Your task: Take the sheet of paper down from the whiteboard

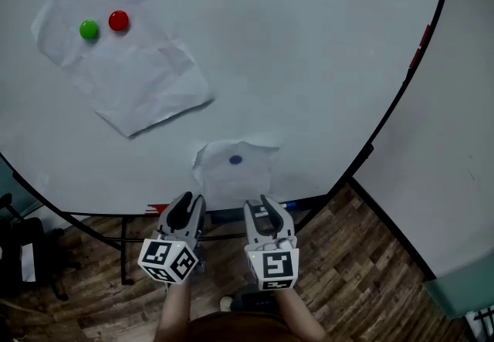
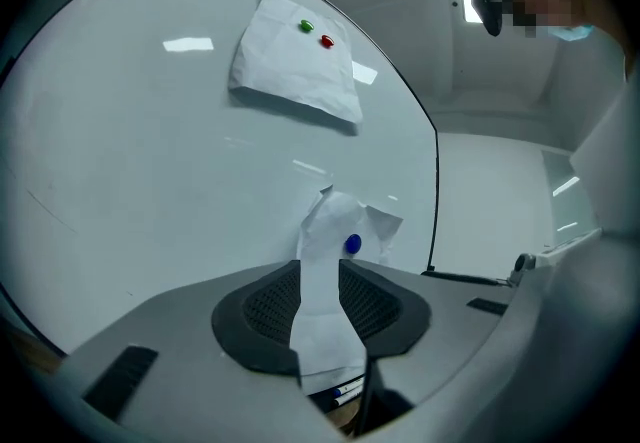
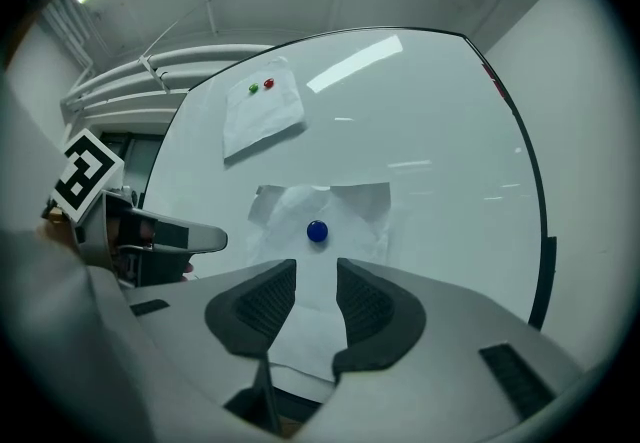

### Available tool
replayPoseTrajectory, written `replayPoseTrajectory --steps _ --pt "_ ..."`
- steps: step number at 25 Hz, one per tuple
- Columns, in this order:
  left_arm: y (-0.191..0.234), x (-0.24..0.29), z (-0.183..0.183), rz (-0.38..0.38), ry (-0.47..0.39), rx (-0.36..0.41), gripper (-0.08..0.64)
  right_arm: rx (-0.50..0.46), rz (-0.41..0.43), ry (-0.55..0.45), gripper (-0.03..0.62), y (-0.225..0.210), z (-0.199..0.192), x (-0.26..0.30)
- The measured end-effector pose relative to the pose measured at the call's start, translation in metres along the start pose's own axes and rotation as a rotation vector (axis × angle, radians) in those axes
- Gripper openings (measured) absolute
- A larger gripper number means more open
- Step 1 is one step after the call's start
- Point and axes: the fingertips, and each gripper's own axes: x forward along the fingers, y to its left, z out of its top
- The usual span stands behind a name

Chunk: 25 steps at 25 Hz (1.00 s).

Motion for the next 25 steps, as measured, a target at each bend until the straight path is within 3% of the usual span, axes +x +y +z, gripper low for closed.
replayPoseTrajectory --steps 25 --pt "0.022 0.042 0.025 -0.026 -0.052 -0.021 0.121 -0.073 0.027 -0.034 0.149 -0.001 0.009 0.06"
